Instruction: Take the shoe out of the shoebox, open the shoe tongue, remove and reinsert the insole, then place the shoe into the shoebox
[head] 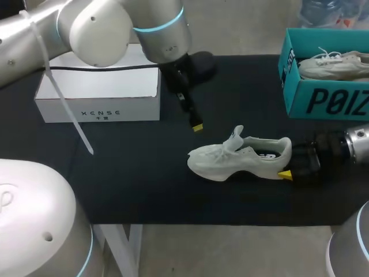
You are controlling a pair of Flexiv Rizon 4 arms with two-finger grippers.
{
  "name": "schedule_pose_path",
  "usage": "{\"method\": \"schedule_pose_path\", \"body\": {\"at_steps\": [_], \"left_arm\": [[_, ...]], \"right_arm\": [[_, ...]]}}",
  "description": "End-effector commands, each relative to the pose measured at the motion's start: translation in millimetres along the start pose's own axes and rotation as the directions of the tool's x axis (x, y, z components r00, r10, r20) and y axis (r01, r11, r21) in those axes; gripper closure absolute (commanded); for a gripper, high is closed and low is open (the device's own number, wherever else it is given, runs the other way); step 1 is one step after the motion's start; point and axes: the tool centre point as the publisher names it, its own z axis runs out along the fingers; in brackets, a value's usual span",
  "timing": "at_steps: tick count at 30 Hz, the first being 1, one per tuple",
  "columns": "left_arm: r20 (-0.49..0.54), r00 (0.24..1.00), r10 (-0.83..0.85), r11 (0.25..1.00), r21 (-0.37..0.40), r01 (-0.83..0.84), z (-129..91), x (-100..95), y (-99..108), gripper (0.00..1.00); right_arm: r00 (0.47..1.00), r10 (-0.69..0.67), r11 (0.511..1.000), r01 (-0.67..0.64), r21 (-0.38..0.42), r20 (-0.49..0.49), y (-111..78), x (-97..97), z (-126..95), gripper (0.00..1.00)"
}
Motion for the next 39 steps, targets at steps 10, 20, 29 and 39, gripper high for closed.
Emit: {"method": "schedule_pose_path", "body": {"at_steps": [10, 20, 29, 39], "left_arm": [[-0.102, 0.666, 0.739, 0.673, 0.106, -0.732, 7.4, 38.7, -69.3, 1.00], [-0.145, 0.651, 0.745, 0.662, 0.044, -0.748, 49.3, 53.8, -106.9, 1.00], [-0.137, 0.691, 0.710, 0.692, -0.053, -0.720, 88.0, 36.9, -111.6, 1.00], [-0.105, 0.732, 0.673, 0.728, -0.081, -0.681, 110.8, 26.1, -120.5, 1.00]], "right_arm": [[1.000, 0.000, 1.000, 0.000, 0.003, 0.000, -2.3, 0.5, 1.5, 1.00], [1.000, 0.000, 1.000, 0.000, 0.003, 0.000, -2.3, 0.5, 1.5, 1.00], [1.000, 0.000, 1.000, 0.000, 0.003, 0.000, -2.3, 0.5, 1.5, 1.00], [1.000, 0.000, 1.000, 0.000, 0.003, 0.000, -2.3, 0.5, 1.5, 1.00]]}}
